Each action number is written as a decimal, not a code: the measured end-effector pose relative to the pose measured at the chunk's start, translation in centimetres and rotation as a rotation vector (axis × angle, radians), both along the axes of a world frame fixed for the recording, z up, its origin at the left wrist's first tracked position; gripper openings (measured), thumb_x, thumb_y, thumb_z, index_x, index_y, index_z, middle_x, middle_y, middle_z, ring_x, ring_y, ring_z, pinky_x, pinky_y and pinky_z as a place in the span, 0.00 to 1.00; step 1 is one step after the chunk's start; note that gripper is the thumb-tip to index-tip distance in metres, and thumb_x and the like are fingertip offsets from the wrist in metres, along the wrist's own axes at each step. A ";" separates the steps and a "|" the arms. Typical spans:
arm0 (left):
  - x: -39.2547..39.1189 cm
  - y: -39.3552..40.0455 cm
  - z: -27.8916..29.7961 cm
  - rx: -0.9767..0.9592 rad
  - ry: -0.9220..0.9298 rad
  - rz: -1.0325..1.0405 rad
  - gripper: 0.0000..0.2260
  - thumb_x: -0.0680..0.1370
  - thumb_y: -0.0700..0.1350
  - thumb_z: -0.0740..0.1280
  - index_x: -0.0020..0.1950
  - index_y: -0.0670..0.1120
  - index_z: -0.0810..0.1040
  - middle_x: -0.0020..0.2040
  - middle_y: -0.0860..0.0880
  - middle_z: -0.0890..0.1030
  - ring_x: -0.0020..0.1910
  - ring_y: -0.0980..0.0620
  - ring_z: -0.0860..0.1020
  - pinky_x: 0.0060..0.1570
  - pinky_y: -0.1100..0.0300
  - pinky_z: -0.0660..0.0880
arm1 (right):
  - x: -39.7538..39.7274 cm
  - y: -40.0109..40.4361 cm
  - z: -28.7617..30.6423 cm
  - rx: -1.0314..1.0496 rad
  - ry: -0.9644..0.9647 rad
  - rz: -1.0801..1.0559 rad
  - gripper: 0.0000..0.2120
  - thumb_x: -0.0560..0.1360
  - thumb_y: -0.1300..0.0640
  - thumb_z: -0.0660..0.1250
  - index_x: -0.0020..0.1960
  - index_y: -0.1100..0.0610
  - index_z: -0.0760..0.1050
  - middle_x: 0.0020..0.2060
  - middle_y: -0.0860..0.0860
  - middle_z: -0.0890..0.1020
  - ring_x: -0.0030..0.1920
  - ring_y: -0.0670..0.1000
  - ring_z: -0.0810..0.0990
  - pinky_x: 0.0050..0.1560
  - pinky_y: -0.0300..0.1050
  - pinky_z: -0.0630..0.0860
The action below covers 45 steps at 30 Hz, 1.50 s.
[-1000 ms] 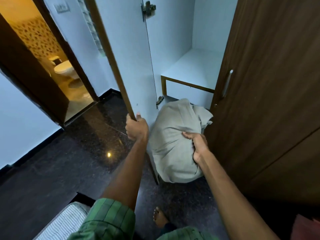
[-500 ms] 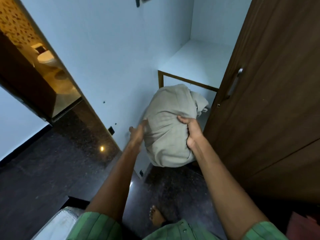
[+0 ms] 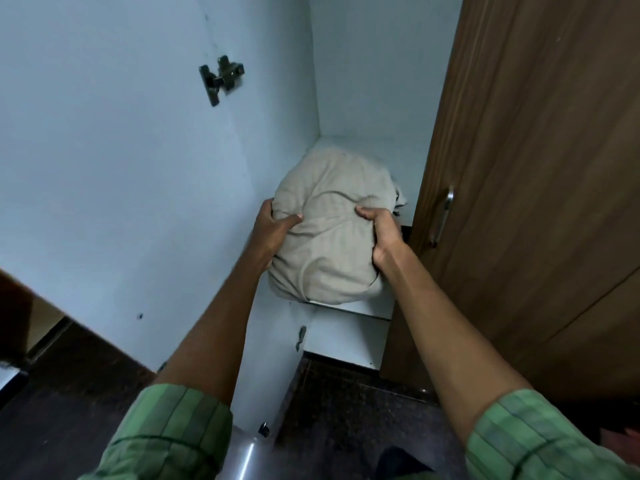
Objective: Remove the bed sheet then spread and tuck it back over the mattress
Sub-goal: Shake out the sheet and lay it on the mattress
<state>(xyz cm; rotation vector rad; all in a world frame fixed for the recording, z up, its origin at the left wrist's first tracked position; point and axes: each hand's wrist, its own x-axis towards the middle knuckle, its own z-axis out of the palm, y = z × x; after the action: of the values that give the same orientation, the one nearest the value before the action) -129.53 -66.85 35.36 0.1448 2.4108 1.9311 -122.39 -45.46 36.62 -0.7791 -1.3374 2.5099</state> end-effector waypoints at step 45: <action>-25.9 13.1 -3.6 -1.099 0.687 -0.342 0.24 0.84 0.46 0.59 0.81 0.46 0.63 0.80 0.46 0.66 0.76 0.44 0.67 0.70 0.49 0.64 | -29.5 7.1 -8.7 1.505 -0.229 0.246 0.24 0.84 0.47 0.59 0.79 0.50 0.66 0.79 0.56 0.63 0.78 0.62 0.63 0.75 0.55 0.63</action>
<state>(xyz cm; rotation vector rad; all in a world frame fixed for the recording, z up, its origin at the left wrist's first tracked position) -155.40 -53.78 31.72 1.1678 3.1345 0.2474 -151.86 -38.37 27.88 -0.4724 -2.7650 0.8361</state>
